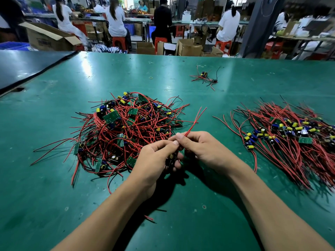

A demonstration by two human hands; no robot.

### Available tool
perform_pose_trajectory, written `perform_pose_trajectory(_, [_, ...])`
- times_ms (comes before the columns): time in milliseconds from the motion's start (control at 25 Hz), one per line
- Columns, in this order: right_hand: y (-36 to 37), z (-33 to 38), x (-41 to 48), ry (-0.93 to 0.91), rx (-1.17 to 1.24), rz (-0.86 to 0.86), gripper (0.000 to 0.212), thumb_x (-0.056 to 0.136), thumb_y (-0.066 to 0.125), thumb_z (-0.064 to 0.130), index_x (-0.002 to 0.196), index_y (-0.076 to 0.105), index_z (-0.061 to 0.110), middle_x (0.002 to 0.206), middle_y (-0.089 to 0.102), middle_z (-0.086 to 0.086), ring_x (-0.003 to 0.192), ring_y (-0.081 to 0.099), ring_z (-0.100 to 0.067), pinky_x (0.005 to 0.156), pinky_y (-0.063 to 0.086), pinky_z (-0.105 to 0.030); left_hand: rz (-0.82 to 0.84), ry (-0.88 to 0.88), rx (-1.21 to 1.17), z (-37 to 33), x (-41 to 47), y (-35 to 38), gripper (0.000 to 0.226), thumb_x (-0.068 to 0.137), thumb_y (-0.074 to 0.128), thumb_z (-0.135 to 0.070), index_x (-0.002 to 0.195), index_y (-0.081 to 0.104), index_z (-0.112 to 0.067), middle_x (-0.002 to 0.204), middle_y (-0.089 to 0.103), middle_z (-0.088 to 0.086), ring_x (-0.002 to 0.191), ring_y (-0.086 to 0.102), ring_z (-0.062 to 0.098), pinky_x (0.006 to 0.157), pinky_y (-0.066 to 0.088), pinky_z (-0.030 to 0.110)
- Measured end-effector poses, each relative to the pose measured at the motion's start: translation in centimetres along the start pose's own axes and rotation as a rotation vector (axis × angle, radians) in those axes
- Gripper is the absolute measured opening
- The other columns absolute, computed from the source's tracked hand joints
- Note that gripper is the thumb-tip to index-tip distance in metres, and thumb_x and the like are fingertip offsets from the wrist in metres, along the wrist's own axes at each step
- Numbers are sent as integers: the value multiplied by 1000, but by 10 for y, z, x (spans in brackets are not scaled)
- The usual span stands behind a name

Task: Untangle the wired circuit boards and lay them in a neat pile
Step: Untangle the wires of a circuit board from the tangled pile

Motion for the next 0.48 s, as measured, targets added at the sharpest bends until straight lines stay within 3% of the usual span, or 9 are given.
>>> perform_pose_trajectory(120, [-8, 2, 2, -83, -128, -137, 32, 95, 64, 40, 92, 76, 10, 70, 68, -2, 58, 63, -12, 57, 51, -22, 71, -28, 24, -1, 0, -1, 15, 92, 63, -15, 79, 67, -8, 64, 63, 8, 47, 51, 14, 47, 44, 20])
perform_pose_trajectory(200, [-12, 2, 5, -153, -230, -263, 30, 96, 64, 40, 85, 77, 15, 54, 52, 9, 46, 45, -3, 46, 35, -14, 101, -32, 56, -1, 0, -1, 16, 90, 65, -15, 75, 68, -8, 63, 62, 9, 47, 49, 14, 47, 43, 19])
perform_pose_trajectory(240, [-13, 0, 6, -166, -230, -322, 29, 95, 65, 40, 82, 78, 17, 52, 43, 8, 43, 34, -5, 42, 26, -17, 107, -30, 70, -1, 0, -1, 15, 89, 65, -14, 76, 68, -7, 63, 63, 9, 47, 49, 14, 46, 43, 18])
perform_pose_trajectory(320, [-16, -2, 9, -149, -105, -426, 27, 94, 68, 38, 80, 78, 17, 54, 35, 6, 41, 23, -8, 41, 17, -20, 124, -17, 94, 0, -1, 0, 13, 89, 66, -13, 81, 68, -2, 62, 63, 9, 45, 49, 14, 45, 43, 18])
perform_pose_trajectory(480, [-18, 0, 11, -70, 229, -543, 31, 96, 65, 31, 73, 69, 11, 54, 30, 6, 36, 20, -5, 38, 15, -17, 171, 32, 163, 1, -3, 3, 15, 89, 66, -12, 82, 68, 1, 62, 64, 10, 47, 50, 17, 47, 42, 20])
Point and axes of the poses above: each hand's wrist, its own x-axis towards the middle knuckle, its own y-axis out of the palm, z = x × y, the point moved 2 cm from there along x, towards the middle knuckle
